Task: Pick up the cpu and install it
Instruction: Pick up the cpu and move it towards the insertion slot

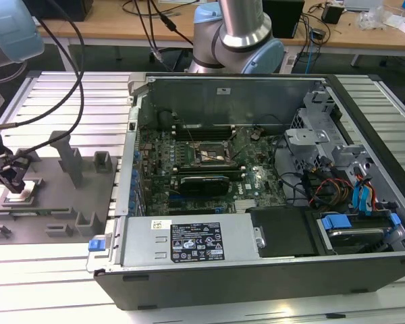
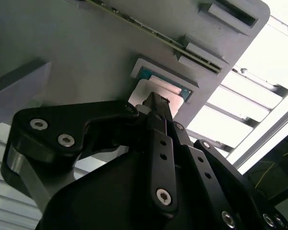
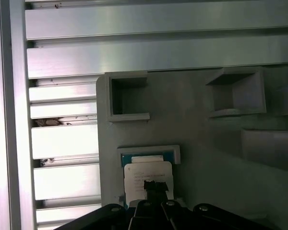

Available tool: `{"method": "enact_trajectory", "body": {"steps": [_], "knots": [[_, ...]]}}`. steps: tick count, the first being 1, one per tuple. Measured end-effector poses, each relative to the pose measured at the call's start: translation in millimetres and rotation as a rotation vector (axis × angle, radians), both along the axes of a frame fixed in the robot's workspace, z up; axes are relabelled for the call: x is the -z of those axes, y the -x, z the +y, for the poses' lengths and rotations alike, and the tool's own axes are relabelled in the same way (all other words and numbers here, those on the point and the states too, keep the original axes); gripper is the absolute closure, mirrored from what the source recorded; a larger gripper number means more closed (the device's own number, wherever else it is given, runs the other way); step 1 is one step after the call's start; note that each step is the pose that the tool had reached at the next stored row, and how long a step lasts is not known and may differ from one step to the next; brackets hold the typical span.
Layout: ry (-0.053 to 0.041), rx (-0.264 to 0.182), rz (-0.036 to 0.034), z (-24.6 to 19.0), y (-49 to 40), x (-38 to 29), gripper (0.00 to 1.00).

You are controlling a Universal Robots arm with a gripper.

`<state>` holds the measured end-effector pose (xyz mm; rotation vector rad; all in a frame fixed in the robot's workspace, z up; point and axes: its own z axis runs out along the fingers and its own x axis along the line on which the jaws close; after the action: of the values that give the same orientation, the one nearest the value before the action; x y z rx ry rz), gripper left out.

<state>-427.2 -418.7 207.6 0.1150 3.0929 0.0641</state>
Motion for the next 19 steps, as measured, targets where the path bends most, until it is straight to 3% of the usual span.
{"method": "enact_trajectory", "body": {"steps": [3,5,6,9,10,11,19], "knots": [[0.0000,0.000,0.0000,0.0,0.0,0.0,0.83],[0.0000,0.000,0.0000,0.1,0.0,0.0,0.70],[0.0000,0.000,0.0000,0.1,0.0,0.0,0.58],[0.0000,0.000,0.0000,0.1,0.0,0.0,0.40],[0.0000,0.000,0.0000,0.1,0.0,0.0,0.40],[0.0000,0.000,0.0001,0.1,0.0,0.1,0.34],[-0.0001,0.000,0.0000,2.0,0.0,14.3,0.34]]}}
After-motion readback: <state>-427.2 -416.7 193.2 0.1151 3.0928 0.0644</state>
